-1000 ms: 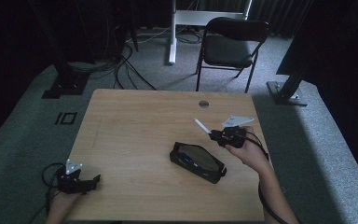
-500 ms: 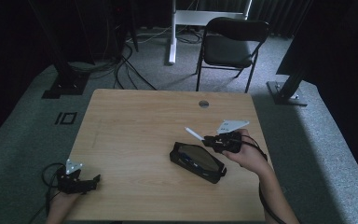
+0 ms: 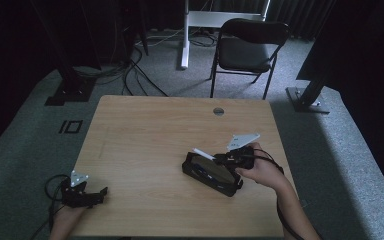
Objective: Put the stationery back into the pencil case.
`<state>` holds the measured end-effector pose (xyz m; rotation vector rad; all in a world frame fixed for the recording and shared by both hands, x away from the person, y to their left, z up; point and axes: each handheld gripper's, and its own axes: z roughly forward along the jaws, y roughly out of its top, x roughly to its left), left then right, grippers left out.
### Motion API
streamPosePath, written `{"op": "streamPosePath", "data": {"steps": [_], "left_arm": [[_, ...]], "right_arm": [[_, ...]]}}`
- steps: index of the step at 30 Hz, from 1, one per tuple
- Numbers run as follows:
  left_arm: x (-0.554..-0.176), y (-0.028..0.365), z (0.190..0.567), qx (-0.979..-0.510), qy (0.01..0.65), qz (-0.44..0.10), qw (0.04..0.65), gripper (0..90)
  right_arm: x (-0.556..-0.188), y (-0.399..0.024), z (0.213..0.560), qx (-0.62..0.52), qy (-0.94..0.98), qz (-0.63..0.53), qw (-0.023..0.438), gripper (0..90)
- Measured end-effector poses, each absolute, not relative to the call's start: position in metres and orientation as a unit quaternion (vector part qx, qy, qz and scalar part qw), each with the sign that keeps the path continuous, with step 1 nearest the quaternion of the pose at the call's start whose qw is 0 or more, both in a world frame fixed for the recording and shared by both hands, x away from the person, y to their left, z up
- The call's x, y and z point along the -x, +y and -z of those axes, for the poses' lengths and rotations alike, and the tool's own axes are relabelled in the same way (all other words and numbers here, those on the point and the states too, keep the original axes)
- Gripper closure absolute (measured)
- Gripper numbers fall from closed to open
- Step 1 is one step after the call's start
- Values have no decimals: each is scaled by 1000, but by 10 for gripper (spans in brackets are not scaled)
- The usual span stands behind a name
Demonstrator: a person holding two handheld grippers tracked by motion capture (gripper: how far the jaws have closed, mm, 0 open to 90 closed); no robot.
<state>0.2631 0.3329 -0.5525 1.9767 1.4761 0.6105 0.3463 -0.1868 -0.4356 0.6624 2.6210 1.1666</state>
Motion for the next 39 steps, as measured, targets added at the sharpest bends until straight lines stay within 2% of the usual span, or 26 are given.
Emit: {"op": "streamPosePath", "data": {"steps": [16,23,39], "left_arm": [[-263,333,553,-743,555,-229,296,3],[-263,333,553,-743,555,-229,296,3],[-263,333,553,-743,555,-229,296,3]], "right_arm": [[-348,-175,458,-211,917,-333,67,785],[-351,-164,463,-209,926,-305,81,786],[-352,-151,473,-214,933,-279,80,786]]}}
